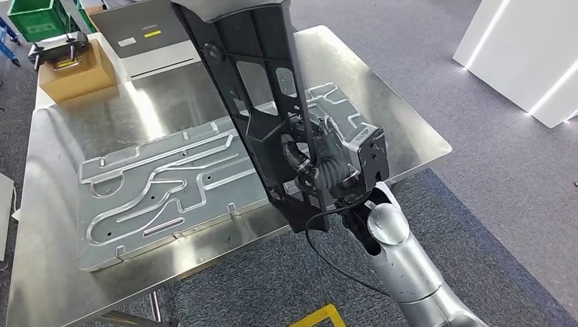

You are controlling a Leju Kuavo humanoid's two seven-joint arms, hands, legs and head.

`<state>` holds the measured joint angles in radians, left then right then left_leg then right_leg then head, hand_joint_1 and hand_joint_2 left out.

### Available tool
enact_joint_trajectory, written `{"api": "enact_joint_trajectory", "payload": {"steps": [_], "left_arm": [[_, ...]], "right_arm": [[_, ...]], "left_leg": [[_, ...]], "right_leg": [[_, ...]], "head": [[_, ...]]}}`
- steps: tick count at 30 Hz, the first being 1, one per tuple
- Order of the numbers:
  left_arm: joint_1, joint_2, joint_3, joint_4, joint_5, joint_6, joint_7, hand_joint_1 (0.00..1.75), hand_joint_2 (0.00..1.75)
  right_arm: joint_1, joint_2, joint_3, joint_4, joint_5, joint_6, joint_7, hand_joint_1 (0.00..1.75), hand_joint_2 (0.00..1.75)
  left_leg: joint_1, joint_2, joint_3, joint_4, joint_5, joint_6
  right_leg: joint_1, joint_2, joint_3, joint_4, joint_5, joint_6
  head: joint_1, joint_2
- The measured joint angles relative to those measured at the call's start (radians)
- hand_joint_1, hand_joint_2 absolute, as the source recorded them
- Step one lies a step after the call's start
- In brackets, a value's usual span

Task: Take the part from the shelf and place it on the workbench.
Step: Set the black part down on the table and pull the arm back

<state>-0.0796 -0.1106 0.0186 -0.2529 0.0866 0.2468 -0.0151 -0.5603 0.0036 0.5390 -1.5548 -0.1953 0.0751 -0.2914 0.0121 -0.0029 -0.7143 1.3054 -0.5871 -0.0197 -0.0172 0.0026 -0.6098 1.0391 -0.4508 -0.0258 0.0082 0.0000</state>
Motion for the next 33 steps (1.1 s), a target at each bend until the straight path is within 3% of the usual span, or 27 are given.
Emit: {"api": "enact_joint_trajectory", "payload": {"steps": [1, 2, 3, 5, 6, 10, 12, 14, 15, 16, 18, 20, 21, 24, 26, 29, 30, 31, 32, 33], "left_arm": [[0.0, 0.0, 0.0, 0.0, 0.0, 0.0, 0.0, 0.0, 1.75], [0.0, 0.0, 0.0, 0.0, 0.0, 0.0, 0.0, 0.0, 1.75], [0.0, 0.001, -0.001, 0.0, 0.0, 0.0, 0.0, 0.0, 1.75], [-0.002, 0.002, -0.002, 0.0, 0.0, -0.001, -0.001, 0.0, 1.75], [-0.003, 0.003, -0.002, 0.0, -0.001, -0.002, -0.001, 0.0, 1.75], [-0.007, 0.003, -0.007, 0.0, -0.006, -0.008, 0.005, 0.0, 1.75], [-0.011, 0.004, -0.012, 0.0, -0.007, -0.013, 0.01, 0.0, 1.75], [-0.015, 0.005, -0.018, 0.0, -0.008, -0.018, 0.015, 0.0, 1.75], [-0.015, 0.006, -0.02, 0.0, -0.009, -0.019, 0.017, 0.0, 1.75], [-0.014, 0.006, -0.021, 0.0, -0.011, -0.02, 0.018, 0.0, 1.75], [-0.013, 0.006, -0.024, 0.0, -0.016, -0.023, 0.018, 0.0, 1.75], [-0.013, 0.006, -0.029, 0.0, -0.024, -0.029, 0.019, 0.0, 1.75], [-0.014, 0.006, -0.033, 0.0, -0.028, -0.033, 0.02, 0.0, 1.75], [-0.015, 0.007, -0.045, 0.0, -0.04, -0.042, 0.031, 0.0, 1.75], [-0.018, 0.008, -0.052, 0.0, -0.048, -0.047, 0.04, 0.0, 1.75], [-0.024, 0.008, -0.066, 0.0, -0.053, -0.055, 0.053, 0.0, 1.75], [-0.024, 0.008, -0.069, 0.0, -0.055, -0.056, 0.055, 0.0, 1.75], [-0.024, 0.008, -0.072, 0.0, -0.057, -0.056, 0.057, 0.0, 1.75], [-0.024, 0.009, -0.073, 0.0, -0.058, -0.056, 0.059, 0.0, 1.75], [-0.024, 0.009, -0.074, 0.0, -0.059, -0.057, 0.061, 0.0, 1.75]], "right_arm": [[0.0, 0.002, -0.001, 0.006, 0.001, -0.001, 0.0, 1.75, 1.75], [-0.001, 0.004, -0.001, 0.011, 0.002, -0.003, 0.0, 1.75, 1.75], [-0.003, 0.007, -0.002, 0.014, 0.005, -0.004, 0.0, 1.75, 1.75], [-0.016, 0.012, -0.003, 0.02, 0.013, -0.009, 0.001, 1.75, 1.75], [-0.027, 0.013, -0.004, 0.024, 0.016, -0.012, 0.002, 1.75, 1.75], [-0.099, 0.021, -0.017, 0.057, 0.039, -0.046, 0.019, 1.75, 1.75], [-0.16, 0.025, -0.03, 0.09, 0.075, -0.083, 0.028, 1.75, 1.75], [-0.219, 0.027, -0.041, 0.128, 0.128, -0.13, 0.035, 1.75, 1.75], [-0.241, 0.027, -0.044, 0.145, 0.159, -0.151, 0.038, 1.75, 1.75], [-0.261, 0.027, -0.046, 0.162, 0.195, -0.172, 0.04, 1.75, 1.75], [-0.301, 0.027, -0.047, 0.195, 0.281, -0.215, 0.047, 1.75, 1.75], [-0.344, 0.026, -0.046, 0.224, 0.393, -0.265, 0.063, 1.75, 1.75], [-0.364, 0.026, -0.045, 0.237, 0.458, -0.291, 0.074, 1.75, 1.75], [-0.409, 0.021, -0.023, 0.276, 0.714, -0.37, 0.122, 1.75, 1.75], [-0.433, 0.017, 0.011, 0.301, 0.917, -0.421, 0.163, 1.75, 1.75], [-0.459, 0.017, 0.075, 0.346, 1.164, -0.48, 0.215, 1.75, 1.75], [-0.461, 0.018, 0.093, 0.361, 1.221, -0.494, 0.227, 1.75, 1.75], [-0.461, 0.018, 0.111, 0.377, 1.266, -0.504, 0.236, 1.75, 1.75], [-0.461, 0.018, 0.127, 0.392, 1.299, -0.512, 0.244, 1.75, 1.75], [-0.462, 0.019, 0.143, 0.407, 1.324, -0.518, 0.25, 1.75, 1.75]], "left_leg": [[0.0, 0.0, -0.004, -0.003, 0.017, 0.002], [0.0, 0.0, 0.012, -0.048, 0.051, 0.005], [-0.001, 0.0, 0.043, -0.12, 0.093, 0.011], [-0.005, -0.001, 0.099, -0.245, 0.143, 0.022], [-0.008, -0.001, 0.111, -0.275, 0.15, 0.026], [-0.006, -0.001, 0.117, -0.297, 0.155, 0.041], [-0.002, 0.001, 0.121, -0.305, 0.16, 0.051], [-0.004, 0.001, 0.12, -0.305, 0.16, 0.056], [-0.005, 0.001, 0.12, -0.303, 0.159, 0.057], [-0.005, 0.0, 0.121, -0.301, 0.157, 0.057], [-0.005, -0.001, 0.121, -0.292, 0.15, 0.054], [-0.008, -0.002, 0.118, -0.281, 0.142, 0.048], [-0.009, -0.003, 0.116, -0.277, 0.14, 0.044], [-0.01, -0.003, 0.112, -0.278, 0.139, 0.03], [-0.008, -0.002, 0.099, -0.246, 0.115, 0.019], [-0.003, -0.002, 0.013, -0.07, 0.037, 0.006], [-0.001, -0.002, -0.017, -0.017, 0.023, 0.003], [0.0, -0.002, -0.033, 0.004, 0.027, 0.001], [0.001, -0.002, -0.028, -0.016, 0.052, 0.0], [0.001, -0.001, -0.003, -0.075, 0.091, 0.001]], "right_leg": [[0.001, 0.001, 0.001, 0.0, -0.001, 0.0], [0.003, 0.001, 0.003, 0.0, -0.002, 0.0], [0.003, 0.002, 0.006, 0.0, -0.003, 0.001], [0.006, 0.004, 0.008, 0.0, -0.006, 0.006], [0.007, 0.004, 0.006, 0.0, -0.006, 0.01], [0.007, 0.003, -0.002, 0.011, -0.015, 0.032], [0.008, 0.002, -0.043, 0.096, -0.062, 0.037], [0.008, 0.002, -0.11, 0.231, -0.118, 0.039], [0.007, 0.002, -0.134, 0.275, -0.126, 0.04], [0.006, 0.002, -0.141, 0.282, -0.115, 0.041], [0.005, 0.001, -0.099, 0.18, -0.042, 0.038], [0.007, -0.001, -0.041, 0.056, 0.007, 0.032], [0.009, 0.0, -0.027, 0.023, 0.013, 0.029], [0.011, 0.002, -0.022, 0.006, 0.011, 0.018], [0.005, 0.002, -0.015, -0.005, 0.015, 0.007], [0.003, 0.002, -0.01, -0.011, 0.015, -0.002], [0.004, 0.002, -0.009, -0.01, 0.014, -0.002], [0.004, 0.002, -0.007, -0.01, 0.013, -0.003], [0.004, 0.002, -0.005, -0.01, 0.011, -0.002], [0.004, 0.003, -0.003, -0.009, 0.009, 0.0]], "head": [[0.0, 0.0], [0.0, 0.0], [0.0, 0.0], [0.0, 0.0], [0.0, 0.0], [0.0, 0.0], [0.001, 0.0], [0.001, 0.0], [0.001, 0.0], [0.001, 0.0], [0.001, 0.0], [0.001, 0.0], [0.001, 0.0], [0.001, 0.0], [0.001, 0.0], [0.0, 0.0], [0.001, 0.0], [0.0, 0.0], [0.0, 0.0], [0.0, 0.0]]}}
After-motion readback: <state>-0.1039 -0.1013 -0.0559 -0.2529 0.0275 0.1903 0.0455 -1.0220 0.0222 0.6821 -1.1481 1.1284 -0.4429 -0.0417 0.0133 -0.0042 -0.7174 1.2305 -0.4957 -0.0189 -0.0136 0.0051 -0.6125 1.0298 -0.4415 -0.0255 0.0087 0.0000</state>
